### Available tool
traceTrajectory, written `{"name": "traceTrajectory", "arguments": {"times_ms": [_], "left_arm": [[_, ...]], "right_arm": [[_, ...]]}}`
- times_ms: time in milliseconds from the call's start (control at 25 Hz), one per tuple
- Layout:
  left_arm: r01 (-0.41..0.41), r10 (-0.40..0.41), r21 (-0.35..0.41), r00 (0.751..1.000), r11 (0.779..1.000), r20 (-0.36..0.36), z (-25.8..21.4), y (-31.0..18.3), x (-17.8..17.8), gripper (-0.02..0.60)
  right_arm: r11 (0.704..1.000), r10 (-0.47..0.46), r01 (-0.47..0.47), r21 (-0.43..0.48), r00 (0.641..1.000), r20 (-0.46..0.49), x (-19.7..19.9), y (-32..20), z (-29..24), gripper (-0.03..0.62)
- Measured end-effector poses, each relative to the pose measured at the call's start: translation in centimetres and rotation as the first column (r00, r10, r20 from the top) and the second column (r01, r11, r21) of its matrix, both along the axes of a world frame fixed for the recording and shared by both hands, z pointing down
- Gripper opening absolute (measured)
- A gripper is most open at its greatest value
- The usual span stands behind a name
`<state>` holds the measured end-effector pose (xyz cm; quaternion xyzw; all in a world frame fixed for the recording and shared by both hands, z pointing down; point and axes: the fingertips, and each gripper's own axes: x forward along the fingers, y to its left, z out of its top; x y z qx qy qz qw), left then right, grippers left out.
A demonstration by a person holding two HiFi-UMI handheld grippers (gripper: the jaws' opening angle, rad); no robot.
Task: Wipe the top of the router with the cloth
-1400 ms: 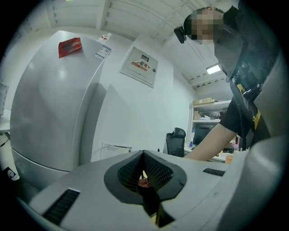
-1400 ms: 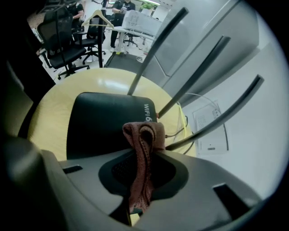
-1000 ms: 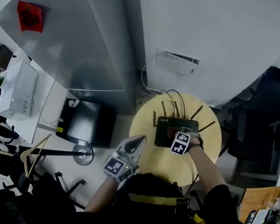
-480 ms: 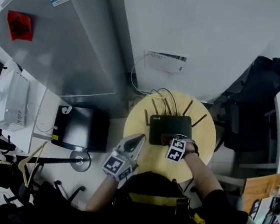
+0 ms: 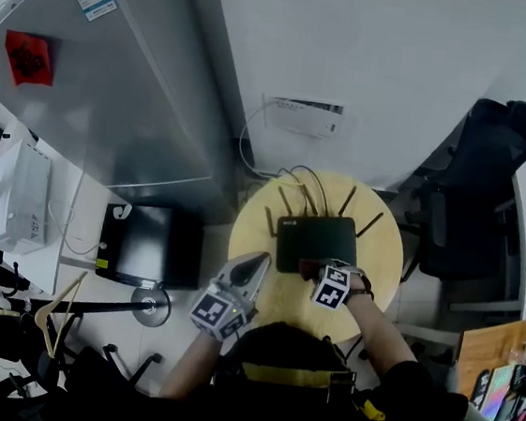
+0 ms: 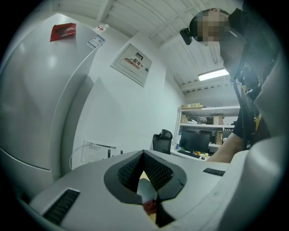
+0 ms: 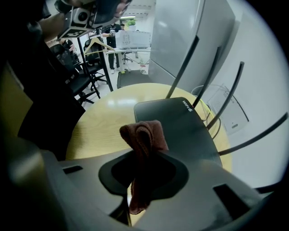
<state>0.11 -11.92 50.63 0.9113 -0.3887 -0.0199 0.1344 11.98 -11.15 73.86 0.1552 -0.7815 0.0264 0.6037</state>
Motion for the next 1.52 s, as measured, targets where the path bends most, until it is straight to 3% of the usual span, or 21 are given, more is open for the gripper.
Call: {"name": "traceTrajectory", "arguments": {"times_ms": [160, 320, 440, 560, 680, 920, 1200, 1520], "left_arm": [[-0.004, 0.004, -0.005, 1.0, 1.0, 0.003, 0.1, -0.3, 0.2, -0.006], [0.003, -0.003, -0.006, 1.0, 1.0, 0.007, 0.4, -0.6, 0.1, -0.006], [0.022, -0.022, -0.006, 1.0, 1.0, -0.009, 0.3, -1.0, -0.1, -0.006], [0.033, -0.033, -0.009, 0.999, 0.999, -0.011, 0.4, -1.3, -0.4, -0.006], [0.053, -0.054, -0.01, 0.999, 0.999, -0.01, 0.5, -1.4, -0.8, -0.006], [0.121, -0.122, -0.024, 0.992, 0.992, -0.015, 1.1, -1.6, -2.3, -0.006], [0.153, -0.154, -0.038, 0.988, 0.987, -0.008, 1.4, -1.7, -3.2, -0.006], [0.112, -0.112, -0.015, 0.994, 0.994, 0.015, 1.2, -2.3, -2.5, -0.006]], "right_arm": [[0.998, 0.048, -0.046, -0.051, 0.998, 0.038, 0.3, 0.0, 0.2, 0.064], [0.997, 0.019, -0.016, -0.076, 0.999, 0.038, 0.5, 0.0, -0.3, 0.063], [0.993, 0.038, -0.041, 0.109, 0.999, 0.03, 1.8, -3.4, -1.9, 0.063], [0.946, 0.043, -0.028, 0.322, 0.998, -0.041, 4.2, -8.0, -2.8, 0.063], [0.911, 0.052, -0.008, 0.412, 0.994, -0.095, 5.5, -11.5, -4.1, 0.063], [0.906, 0.047, 0.028, 0.423, 0.985, -0.166, 5.3, -14.6, -4.1, 0.063], [0.926, 0.069, 0.018, 0.376, 0.973, -0.218, 5.1, -15.1, -1.9, 0.063], [0.966, 0.035, 0.031, 0.256, 0.968, -0.247, 4.9, -12.8, -0.3, 0.064]]}}
